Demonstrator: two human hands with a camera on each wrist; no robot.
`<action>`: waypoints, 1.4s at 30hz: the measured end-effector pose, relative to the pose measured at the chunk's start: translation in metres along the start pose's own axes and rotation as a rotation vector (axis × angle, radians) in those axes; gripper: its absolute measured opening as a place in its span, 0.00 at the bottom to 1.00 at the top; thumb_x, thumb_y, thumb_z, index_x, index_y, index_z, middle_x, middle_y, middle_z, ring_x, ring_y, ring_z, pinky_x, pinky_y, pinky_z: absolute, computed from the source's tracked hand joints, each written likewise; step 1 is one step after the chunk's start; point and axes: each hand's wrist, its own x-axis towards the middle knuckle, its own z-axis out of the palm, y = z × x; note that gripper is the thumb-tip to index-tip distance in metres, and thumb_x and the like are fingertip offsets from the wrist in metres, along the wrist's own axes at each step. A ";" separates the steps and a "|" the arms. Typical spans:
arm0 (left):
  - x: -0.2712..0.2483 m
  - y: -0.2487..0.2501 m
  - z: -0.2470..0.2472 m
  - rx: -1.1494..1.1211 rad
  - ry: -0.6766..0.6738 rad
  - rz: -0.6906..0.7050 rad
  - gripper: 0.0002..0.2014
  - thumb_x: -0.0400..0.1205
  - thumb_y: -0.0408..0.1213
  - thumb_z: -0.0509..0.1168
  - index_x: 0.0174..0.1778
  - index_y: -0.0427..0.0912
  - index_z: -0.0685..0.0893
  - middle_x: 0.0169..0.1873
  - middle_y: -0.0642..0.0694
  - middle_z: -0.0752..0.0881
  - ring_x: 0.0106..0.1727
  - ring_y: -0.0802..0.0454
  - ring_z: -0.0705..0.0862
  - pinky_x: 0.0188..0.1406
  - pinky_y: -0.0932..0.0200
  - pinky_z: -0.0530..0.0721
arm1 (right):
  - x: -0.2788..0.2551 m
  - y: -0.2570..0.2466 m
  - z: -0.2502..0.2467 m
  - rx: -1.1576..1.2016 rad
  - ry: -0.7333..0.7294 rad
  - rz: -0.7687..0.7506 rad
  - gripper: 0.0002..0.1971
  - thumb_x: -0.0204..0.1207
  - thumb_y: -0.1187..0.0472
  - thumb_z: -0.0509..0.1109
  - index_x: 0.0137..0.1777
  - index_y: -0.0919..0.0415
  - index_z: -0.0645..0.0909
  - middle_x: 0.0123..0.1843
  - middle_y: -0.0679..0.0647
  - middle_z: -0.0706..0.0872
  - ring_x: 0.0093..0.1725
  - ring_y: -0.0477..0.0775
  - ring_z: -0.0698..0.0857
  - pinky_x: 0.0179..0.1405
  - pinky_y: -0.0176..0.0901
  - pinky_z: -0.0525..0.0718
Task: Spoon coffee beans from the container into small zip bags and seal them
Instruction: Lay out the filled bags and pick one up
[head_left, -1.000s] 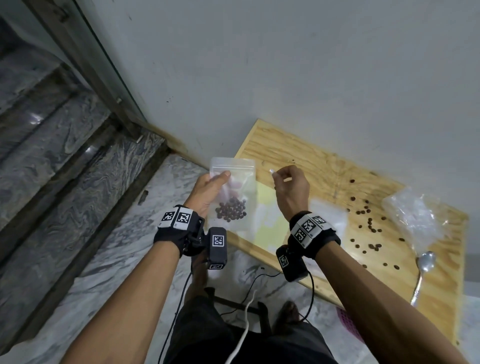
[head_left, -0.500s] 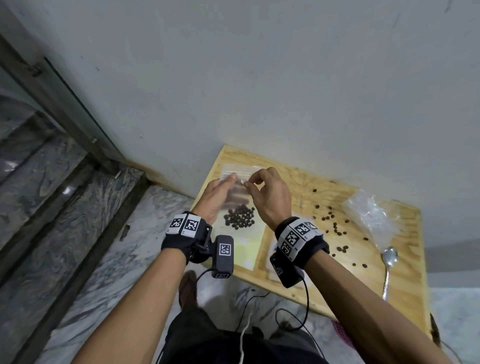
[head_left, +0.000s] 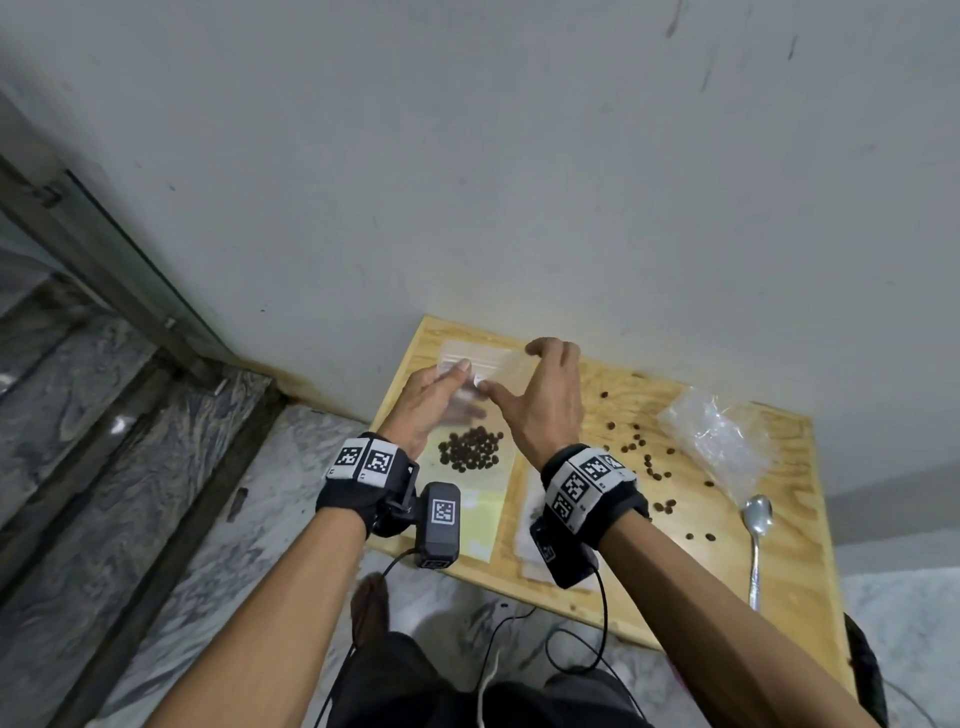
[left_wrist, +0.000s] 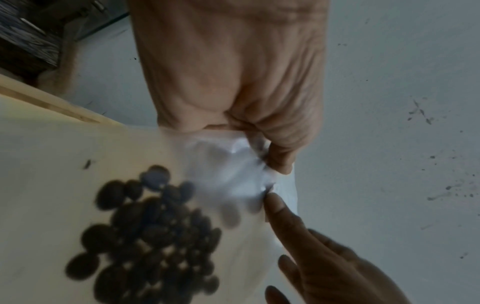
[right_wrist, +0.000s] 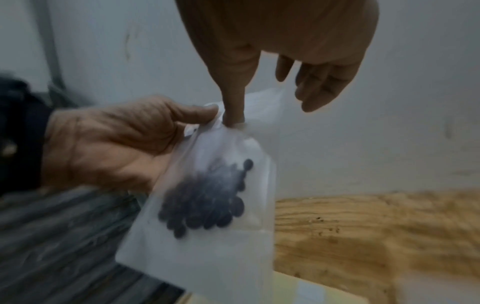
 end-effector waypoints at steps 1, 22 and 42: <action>0.001 0.000 -0.001 0.006 0.004 -0.005 0.14 0.86 0.49 0.62 0.48 0.42 0.86 0.44 0.42 0.93 0.49 0.37 0.91 0.71 0.37 0.76 | 0.002 0.001 -0.001 0.064 -0.010 0.047 0.36 0.63 0.45 0.82 0.65 0.60 0.70 0.61 0.53 0.75 0.56 0.51 0.77 0.46 0.44 0.80; 0.014 -0.022 0.012 0.116 0.045 -0.064 0.02 0.81 0.30 0.69 0.43 0.37 0.84 0.37 0.37 0.88 0.39 0.46 0.87 0.51 0.46 0.88 | -0.001 0.036 -0.004 0.743 -0.333 0.514 0.24 0.75 0.68 0.75 0.68 0.56 0.72 0.50 0.61 0.89 0.46 0.57 0.89 0.50 0.50 0.87; 0.080 -0.062 0.030 1.154 -0.086 0.160 0.27 0.83 0.32 0.61 0.80 0.42 0.68 0.79 0.42 0.67 0.78 0.42 0.68 0.72 0.45 0.70 | 0.072 0.105 0.062 0.357 -0.375 0.765 0.12 0.74 0.64 0.74 0.30 0.55 0.80 0.35 0.53 0.86 0.40 0.55 0.87 0.45 0.51 0.91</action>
